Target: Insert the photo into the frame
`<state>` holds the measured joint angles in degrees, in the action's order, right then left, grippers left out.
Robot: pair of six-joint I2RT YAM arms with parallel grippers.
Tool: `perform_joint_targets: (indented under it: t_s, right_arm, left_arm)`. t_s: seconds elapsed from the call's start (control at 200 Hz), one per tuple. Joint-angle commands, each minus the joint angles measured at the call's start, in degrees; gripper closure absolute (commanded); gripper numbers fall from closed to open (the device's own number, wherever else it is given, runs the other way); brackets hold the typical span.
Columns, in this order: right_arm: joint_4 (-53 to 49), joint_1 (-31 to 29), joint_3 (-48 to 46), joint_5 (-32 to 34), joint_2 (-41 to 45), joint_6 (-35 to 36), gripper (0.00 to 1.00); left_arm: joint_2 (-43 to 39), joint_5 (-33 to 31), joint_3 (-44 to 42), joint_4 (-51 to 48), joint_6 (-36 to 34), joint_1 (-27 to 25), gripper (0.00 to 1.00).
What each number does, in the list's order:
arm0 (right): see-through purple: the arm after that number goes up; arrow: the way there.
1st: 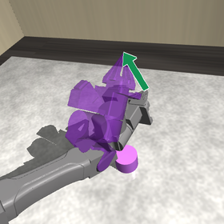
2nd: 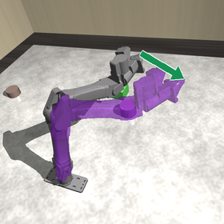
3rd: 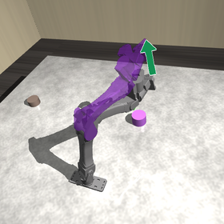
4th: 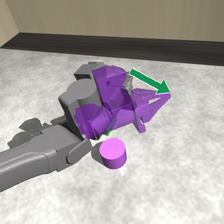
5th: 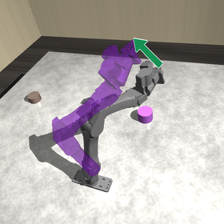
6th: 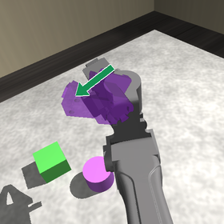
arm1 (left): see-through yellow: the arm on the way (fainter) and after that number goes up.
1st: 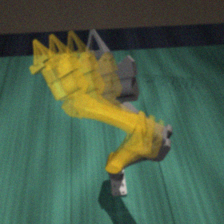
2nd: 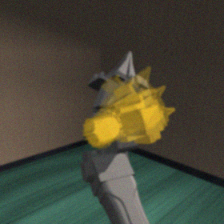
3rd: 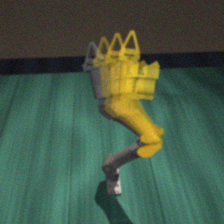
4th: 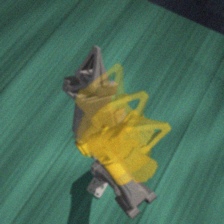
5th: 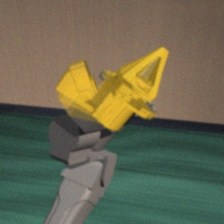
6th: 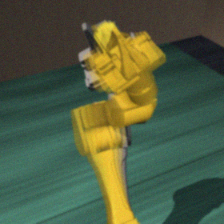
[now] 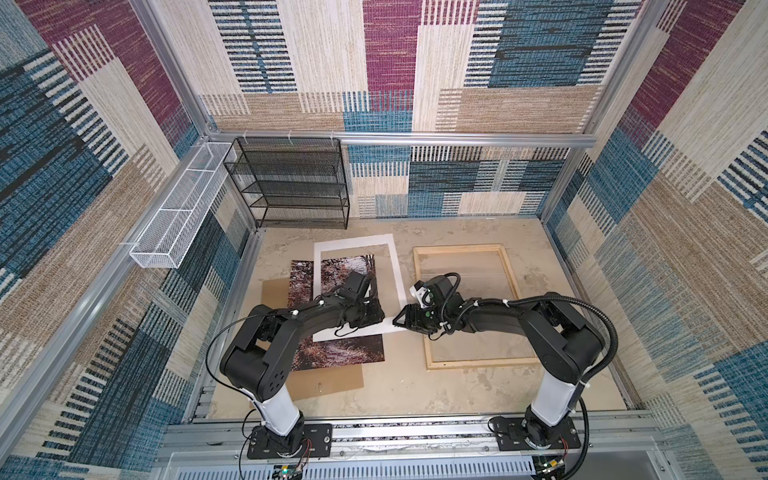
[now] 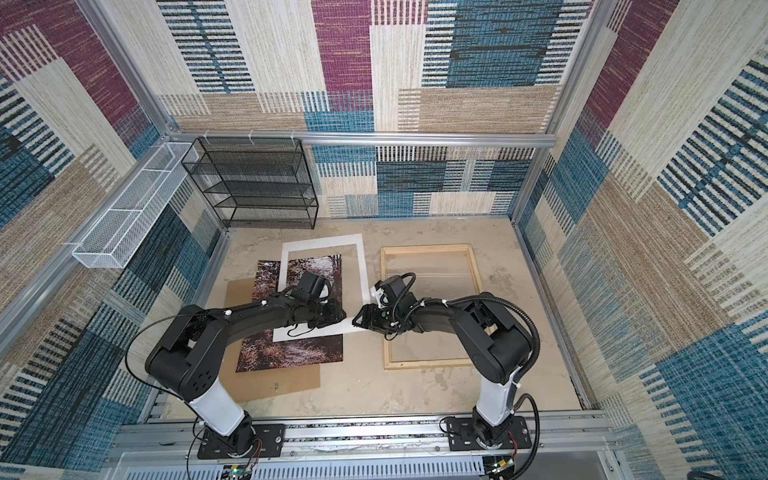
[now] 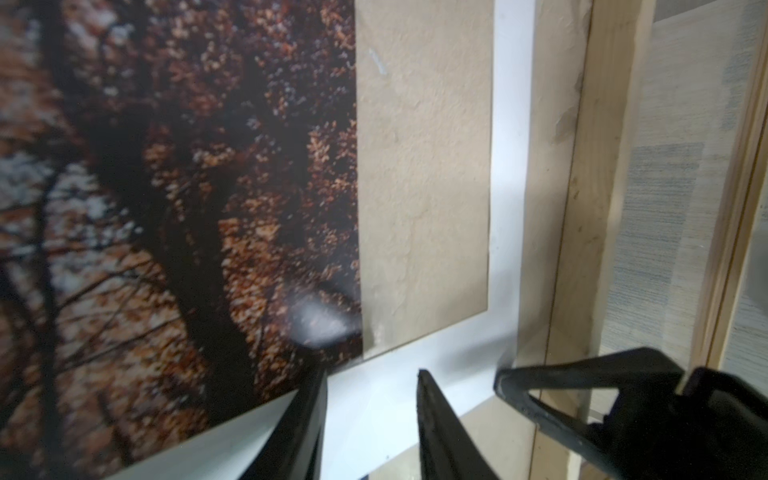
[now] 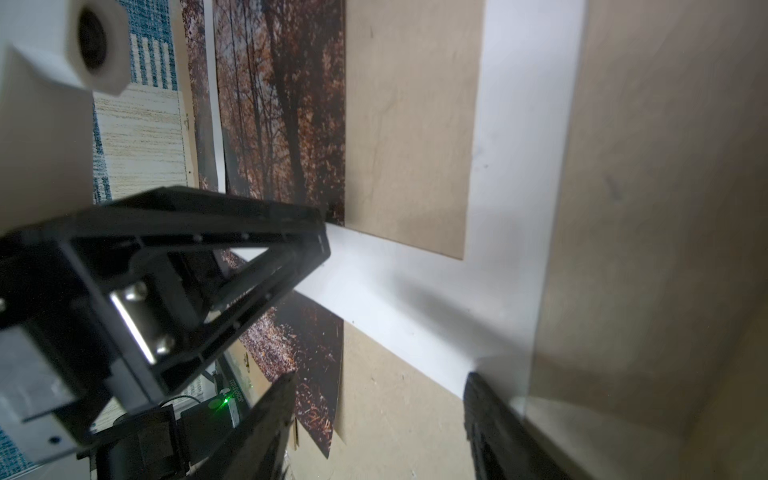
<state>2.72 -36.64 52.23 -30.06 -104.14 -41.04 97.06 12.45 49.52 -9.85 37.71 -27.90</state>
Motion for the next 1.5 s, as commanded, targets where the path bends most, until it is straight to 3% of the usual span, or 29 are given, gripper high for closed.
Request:
perform_joint_targets:
  t_s: [0.0,0.441,0.766,1.047,1.287,1.497]
  right_arm:
    - [-3.15,-0.01,1.76,1.8,-1.48,3.56,0.34]
    - [-0.71,-3.85,1.21,-6.65,-2.88,6.14,0.35]
    - [-4.3,-2.7,5.83,-2.19,-0.4,9.55,0.35]
    - [-4.92,1.17,15.7,-0.98,-7.4,12.21,0.35]
    - [-7.71,2.28,22.79,-1.63,-12.43,14.63,0.35]
    - [-6.33,2.19,18.15,-5.1,-10.71,13.95,0.36]
  left_arm:
    - [-0.51,-5.44,-2.94,-13.17,2.58,0.04,0.6]
    - [-5.72,-12.94,-1.42,-22.84,0.05,0.57,0.6]
    - [-9.6,-13.71,-3.73,-24.65,-1.99,1.25,0.6]
    - [-12.82,-15.06,-1.27,-25.53,-3.26,1.78,0.47]
    - [-9.7,-7.75,-1.1,-20.45,-3.35,1.65,0.51]
    - [-11.05,-5.5,-3.11,-18.0,-1.56,0.13,0.52]
